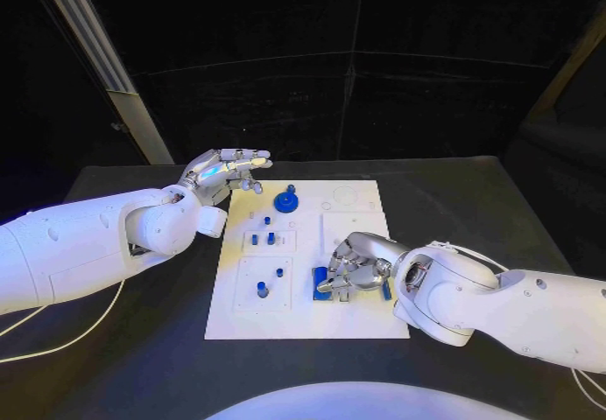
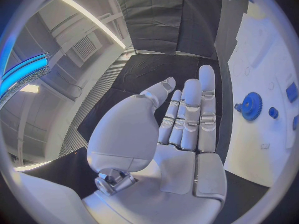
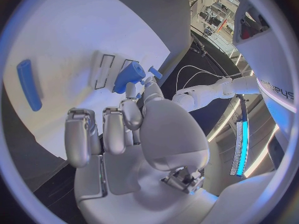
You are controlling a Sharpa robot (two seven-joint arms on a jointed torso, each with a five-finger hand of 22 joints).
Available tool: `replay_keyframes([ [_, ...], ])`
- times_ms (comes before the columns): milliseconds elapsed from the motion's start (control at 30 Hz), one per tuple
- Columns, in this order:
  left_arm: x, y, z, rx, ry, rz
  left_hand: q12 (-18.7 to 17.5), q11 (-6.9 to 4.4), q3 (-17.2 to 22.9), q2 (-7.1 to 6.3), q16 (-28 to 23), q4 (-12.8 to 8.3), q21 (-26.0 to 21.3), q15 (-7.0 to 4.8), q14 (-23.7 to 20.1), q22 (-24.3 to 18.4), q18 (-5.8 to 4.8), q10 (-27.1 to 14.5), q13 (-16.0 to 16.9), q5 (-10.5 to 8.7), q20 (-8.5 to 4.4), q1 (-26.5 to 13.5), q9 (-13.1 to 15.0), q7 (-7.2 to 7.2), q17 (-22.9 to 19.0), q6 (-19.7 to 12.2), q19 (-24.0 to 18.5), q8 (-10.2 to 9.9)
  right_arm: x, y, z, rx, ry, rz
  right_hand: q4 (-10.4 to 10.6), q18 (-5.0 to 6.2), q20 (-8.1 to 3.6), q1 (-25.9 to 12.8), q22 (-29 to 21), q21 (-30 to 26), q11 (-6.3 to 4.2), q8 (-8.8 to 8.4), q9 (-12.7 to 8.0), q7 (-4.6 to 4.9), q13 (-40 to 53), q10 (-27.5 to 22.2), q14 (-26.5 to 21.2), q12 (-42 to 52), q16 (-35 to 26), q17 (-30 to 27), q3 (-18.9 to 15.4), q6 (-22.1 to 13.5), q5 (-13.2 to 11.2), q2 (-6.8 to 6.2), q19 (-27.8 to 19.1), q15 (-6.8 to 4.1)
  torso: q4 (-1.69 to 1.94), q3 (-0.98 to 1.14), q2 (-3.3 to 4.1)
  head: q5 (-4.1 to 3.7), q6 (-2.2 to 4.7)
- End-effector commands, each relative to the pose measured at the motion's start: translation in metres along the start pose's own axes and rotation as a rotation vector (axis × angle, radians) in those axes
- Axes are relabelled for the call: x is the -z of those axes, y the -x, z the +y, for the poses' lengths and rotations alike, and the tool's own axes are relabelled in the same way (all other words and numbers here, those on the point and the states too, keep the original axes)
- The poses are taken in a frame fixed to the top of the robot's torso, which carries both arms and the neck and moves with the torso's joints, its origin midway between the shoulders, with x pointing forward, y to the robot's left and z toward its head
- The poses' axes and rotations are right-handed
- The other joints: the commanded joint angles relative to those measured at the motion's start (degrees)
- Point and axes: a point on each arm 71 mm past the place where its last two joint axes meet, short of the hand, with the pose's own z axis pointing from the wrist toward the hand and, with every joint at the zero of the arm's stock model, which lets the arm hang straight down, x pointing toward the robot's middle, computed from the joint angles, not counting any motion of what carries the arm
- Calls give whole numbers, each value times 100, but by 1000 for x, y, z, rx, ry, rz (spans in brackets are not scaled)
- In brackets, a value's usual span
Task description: Assemble the parts on the task board
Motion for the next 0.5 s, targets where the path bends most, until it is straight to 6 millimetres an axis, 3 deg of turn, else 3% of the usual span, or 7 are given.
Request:
replay_keyframes([
  [33,0,-2,-1,3,2,15,20,-5,-15,33,36,-17,-22,-11,-42,-7,83,-47,-7,25,13,14,3,-15,-6,-44,37,17,-1,-1,0,31,-20,16,-99,-58,-59,175,1118,31,-52,55,22,-15,6,20,304,17,24,14,78,84,-175,98,311,-61,9,-2,4,-11,-4],
  [200,0,-2,-1,3,2,16,20,-5,-15,33,36,-17,-22,-11,-42,-7,83,-47,-7,25,13,14,3,-15,-6,-44,37,17,-3,-1,-2,54,-54,2,-190,-61,-78,314,1129,38,-82,75,38,-52,37,49,307,48,35,36,189,112,-283,225,319,-83,10,-4,4,-19,-9],
  [500,0,-1,-1,3,3,16,20,-5,-15,33,36,-17,-22,-11,-42,-7,83,-47,-7,25,13,14,3,-15,-6,-44,37,17,-4,-4,-2,81,-51,46,-226,-65,-87,332,1140,45,-91,91,50,-62,83,82,309,105,40,46,190,136,-337,205,327,-92,-4,0,-3,-9,-27],
])
